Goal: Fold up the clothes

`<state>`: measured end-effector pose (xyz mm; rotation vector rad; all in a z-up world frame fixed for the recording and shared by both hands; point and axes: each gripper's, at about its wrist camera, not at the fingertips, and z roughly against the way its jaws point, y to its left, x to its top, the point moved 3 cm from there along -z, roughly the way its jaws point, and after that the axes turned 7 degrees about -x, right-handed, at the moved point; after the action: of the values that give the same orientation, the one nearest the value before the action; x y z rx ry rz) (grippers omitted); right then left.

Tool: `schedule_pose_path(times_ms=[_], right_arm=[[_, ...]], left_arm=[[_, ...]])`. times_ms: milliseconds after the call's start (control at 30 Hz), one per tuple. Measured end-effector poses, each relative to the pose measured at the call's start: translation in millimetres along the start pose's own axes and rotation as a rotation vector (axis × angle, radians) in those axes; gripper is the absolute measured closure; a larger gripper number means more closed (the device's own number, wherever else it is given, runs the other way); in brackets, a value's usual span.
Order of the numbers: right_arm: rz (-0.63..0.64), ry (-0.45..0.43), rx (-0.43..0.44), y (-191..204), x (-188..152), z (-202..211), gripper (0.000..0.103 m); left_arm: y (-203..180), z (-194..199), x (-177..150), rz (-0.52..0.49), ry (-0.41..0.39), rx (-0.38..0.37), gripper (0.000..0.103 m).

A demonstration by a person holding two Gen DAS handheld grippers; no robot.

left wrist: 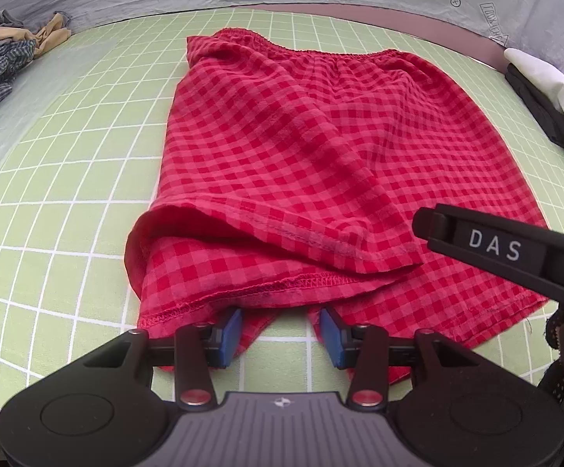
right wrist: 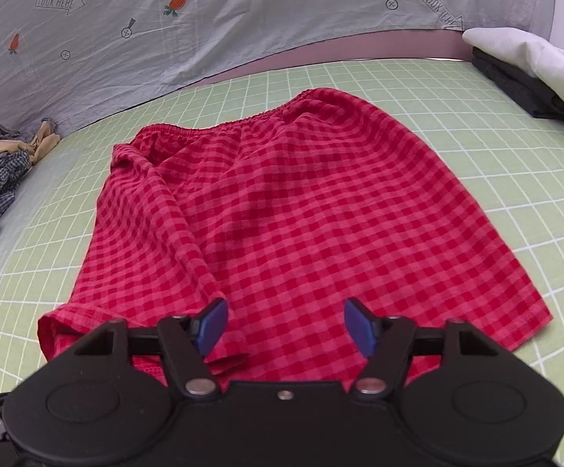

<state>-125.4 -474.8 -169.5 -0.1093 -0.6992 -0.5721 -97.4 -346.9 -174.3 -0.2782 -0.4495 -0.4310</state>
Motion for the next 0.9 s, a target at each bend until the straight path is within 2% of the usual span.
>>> schedule_pose_path(times_ms=[67, 267, 333, 433, 600, 900], right_arm=[[-0.022, 0.016, 0.041, 1, -1, -3, 0.052], [-0.050, 0.070, 0.176, 5, -4, -14, 0.061], [-0.055, 0.100, 0.207, 6, -6, -20, 0.081], [-0.042, 0.108, 0.230, 4, -6, -21, 0.099], [-0.009, 0.050, 0.225, -8, 1, -10, 0.101], [-0.006, -0.064, 0.097, -61, 26, 9, 0.102]], left_arm=[[0, 0, 0, -0.006, 0.000, 0.003, 0.057], [-1, -1, 0, -0.025, 0.001, 0.014, 0.055], [-2, -1, -1, -0.028, -0.001, 0.027, 0.054], [-3, -2, -3, -0.024, -0.006, 0.049, 0.052], [-2, 1, -7, 0.001, -0.019, 0.086, 0.049], [-6, 5, -13, 0.024, -0.037, 0.189, 0.042]])
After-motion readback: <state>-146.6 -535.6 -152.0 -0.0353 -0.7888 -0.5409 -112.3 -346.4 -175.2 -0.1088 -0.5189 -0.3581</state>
